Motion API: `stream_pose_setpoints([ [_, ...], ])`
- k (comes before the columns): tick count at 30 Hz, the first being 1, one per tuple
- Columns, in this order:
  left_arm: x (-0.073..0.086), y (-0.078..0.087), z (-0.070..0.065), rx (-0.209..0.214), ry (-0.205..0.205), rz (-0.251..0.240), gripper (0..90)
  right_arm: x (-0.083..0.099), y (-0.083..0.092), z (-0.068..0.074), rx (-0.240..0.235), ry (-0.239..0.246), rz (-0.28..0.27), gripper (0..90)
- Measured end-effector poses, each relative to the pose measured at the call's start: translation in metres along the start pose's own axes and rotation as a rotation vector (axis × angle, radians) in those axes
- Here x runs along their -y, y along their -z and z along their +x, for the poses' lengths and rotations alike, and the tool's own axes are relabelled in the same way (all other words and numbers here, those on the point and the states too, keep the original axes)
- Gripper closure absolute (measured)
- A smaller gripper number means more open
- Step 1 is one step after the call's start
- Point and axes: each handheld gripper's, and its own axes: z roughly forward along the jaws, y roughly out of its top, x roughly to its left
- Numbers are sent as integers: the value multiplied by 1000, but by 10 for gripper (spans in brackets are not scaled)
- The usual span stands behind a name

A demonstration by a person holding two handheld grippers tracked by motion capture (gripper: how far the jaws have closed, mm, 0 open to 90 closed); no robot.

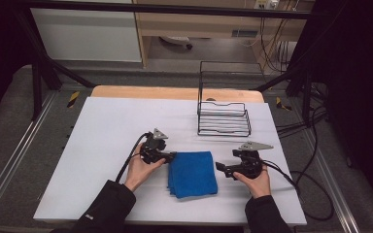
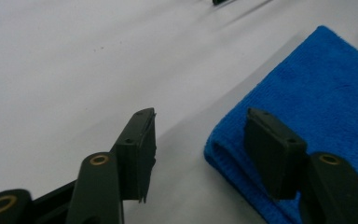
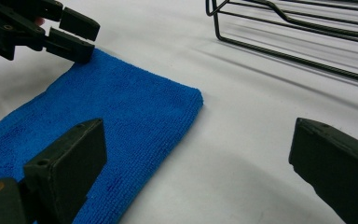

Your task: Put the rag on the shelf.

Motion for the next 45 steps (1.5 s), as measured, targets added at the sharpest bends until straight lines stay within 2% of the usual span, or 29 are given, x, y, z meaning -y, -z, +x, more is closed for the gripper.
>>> stream_pose_setpoints([
  [5,1,-4,1,29,17,13,547,0,-1,0,-2,-2,13,51],
  [13,2,-12,-3,61,30,35,614,0,-2,0,-3,-8,13,53],
  [21,2,-15,-5,63,29,31,652,-1,-3,-1,-6,-14,10,54],
  [25,2,-15,-7,77,23,36,743,-2,-4,-1,-4,-22,3,51],
  [28,2,-15,-9,75,20,37,771,-3,-6,-1,-6,-31,-3,41],
  [32,2,-15,-10,79,19,37,809,-8,-11,2,30,-36,5,38],
  [34,2,-15,-10,79,19,37,814,-10,-13,2,31,-36,9,48],
  [35,3,-15,-10,78,20,34,818,-13,-19,4,28,-21,14,86],
  [37,3,-15,-10,77,20,31,821,-16,-25,4,29,-20,31,125],
  [45,3,-16,-12,67,24,29,825,-21,-52,-2,30,-58,71,320],
])
